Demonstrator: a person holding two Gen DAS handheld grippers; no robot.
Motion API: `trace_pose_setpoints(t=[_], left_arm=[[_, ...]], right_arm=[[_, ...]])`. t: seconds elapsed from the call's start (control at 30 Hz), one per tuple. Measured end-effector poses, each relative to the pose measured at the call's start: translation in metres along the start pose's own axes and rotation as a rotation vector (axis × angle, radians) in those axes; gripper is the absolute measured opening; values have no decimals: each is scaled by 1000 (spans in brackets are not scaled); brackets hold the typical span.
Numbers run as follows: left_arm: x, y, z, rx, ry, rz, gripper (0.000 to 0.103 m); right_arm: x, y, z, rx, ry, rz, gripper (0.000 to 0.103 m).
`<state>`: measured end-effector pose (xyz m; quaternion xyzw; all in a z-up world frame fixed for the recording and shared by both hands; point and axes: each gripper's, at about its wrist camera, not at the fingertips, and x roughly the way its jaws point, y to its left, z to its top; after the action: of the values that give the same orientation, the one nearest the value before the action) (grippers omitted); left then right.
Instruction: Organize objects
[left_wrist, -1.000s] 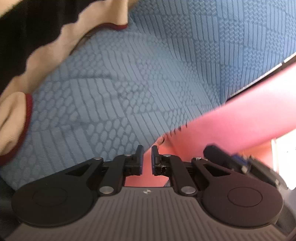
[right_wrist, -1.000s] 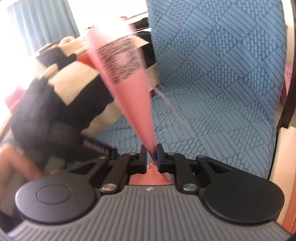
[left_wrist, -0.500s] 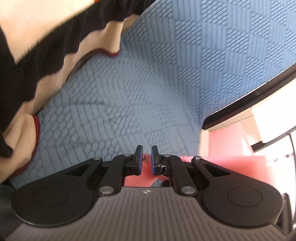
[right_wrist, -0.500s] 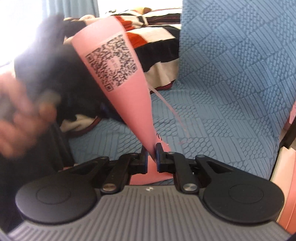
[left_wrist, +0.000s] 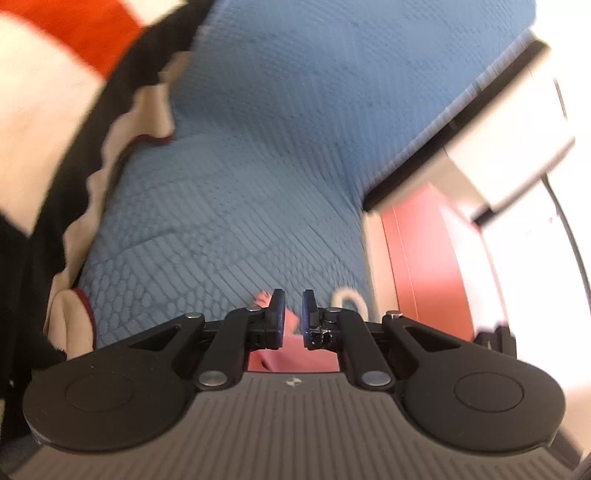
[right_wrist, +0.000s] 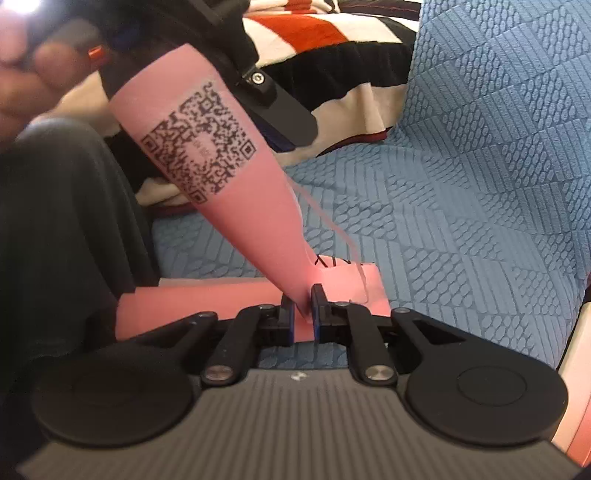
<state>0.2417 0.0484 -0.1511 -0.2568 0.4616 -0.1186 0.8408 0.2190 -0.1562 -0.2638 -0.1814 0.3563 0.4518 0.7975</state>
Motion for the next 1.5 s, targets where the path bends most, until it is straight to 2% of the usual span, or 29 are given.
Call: trace_pose_setpoints(t=[0.2, 0.27, 0.43, 0.53, 0.77, 1.03, 1.27, 1.37, 1.5], left_arm=[[9, -27, 3, 160, 132, 14, 9], [20, -32, 2, 205, 182, 40, 9], [45, -28, -9, 235, 278, 108, 9], [55, -19, -18, 234, 304, 126, 9], [66, -24, -26, 289, 327, 183, 9], [82, -25, -32, 301, 348, 213, 9], [89, -24, -40, 281, 354, 224, 9], [91, -22, -41, 250, 347, 220, 9], [92, -21, -44, 231, 330, 223, 9]], right_arm=[[4, 7, -1, -47, 22, -13, 16], [5, 8, 0, -61, 24, -16, 18], [4, 12, 0, -84, 25, -23, 19], [5, 15, -1, -110, 31, -21, 26], [7, 18, -2, -136, 45, -24, 31], [0, 15, -3, -171, 84, -1, 30], [-22, -5, -6, -54, 87, -27, 30], [-22, -21, -7, 52, 86, -37, 30], [-13, -48, -7, 270, 84, -28, 30]])
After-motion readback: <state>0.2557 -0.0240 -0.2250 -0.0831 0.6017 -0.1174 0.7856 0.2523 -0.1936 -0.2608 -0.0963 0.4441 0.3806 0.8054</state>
